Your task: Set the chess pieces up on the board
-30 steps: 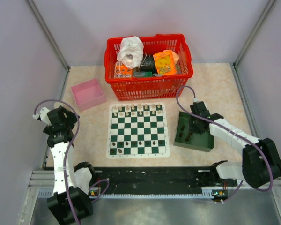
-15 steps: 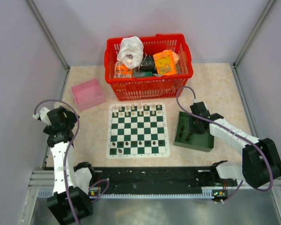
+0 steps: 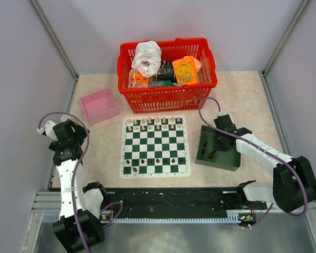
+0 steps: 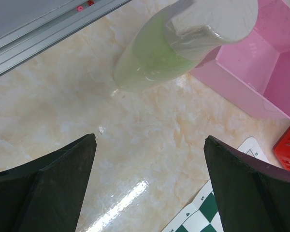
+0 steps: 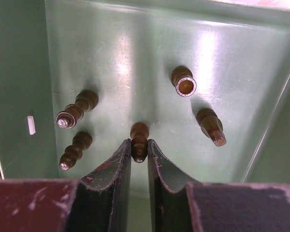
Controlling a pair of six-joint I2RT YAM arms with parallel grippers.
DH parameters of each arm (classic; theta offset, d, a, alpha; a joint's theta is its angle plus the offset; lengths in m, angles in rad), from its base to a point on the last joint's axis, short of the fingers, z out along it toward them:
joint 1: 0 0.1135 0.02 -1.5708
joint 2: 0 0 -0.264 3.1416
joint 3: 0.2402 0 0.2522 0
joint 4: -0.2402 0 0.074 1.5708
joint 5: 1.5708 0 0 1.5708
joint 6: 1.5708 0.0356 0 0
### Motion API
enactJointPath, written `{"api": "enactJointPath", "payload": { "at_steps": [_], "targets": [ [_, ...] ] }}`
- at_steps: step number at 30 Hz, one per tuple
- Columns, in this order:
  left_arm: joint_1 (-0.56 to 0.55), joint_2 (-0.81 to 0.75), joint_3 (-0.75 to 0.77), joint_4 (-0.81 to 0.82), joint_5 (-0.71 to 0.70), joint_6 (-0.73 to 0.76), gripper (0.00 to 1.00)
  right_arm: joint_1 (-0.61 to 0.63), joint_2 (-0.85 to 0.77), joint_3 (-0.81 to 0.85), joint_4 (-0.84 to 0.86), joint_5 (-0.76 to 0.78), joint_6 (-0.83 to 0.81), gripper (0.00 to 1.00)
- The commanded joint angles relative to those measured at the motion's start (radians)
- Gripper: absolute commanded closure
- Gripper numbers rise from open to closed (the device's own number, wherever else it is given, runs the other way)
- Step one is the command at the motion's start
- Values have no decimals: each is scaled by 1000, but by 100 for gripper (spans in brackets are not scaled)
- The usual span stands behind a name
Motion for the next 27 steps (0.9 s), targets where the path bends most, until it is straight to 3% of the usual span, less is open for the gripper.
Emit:
{"api": "enactJointPath", "payload": {
  "at_steps": [1,12,16,20,27],
  "targets": [
    [4,-3,7,37,1,3,1,8,-44,16,-21,12,6,87],
    [5,-5,10,35,2,0,1,104,-171,241,-150,182,-63,92],
    [5,-6,13,32,5,-1,1,258,-153,304,-136,215,-23,92],
    [5,-9,11,26,2,-1,1,498,-89,336,-81,256,40,92],
    [4,-19,4,23,-19,5,1,769,146,408,50,256,107,92]
  ]
}}
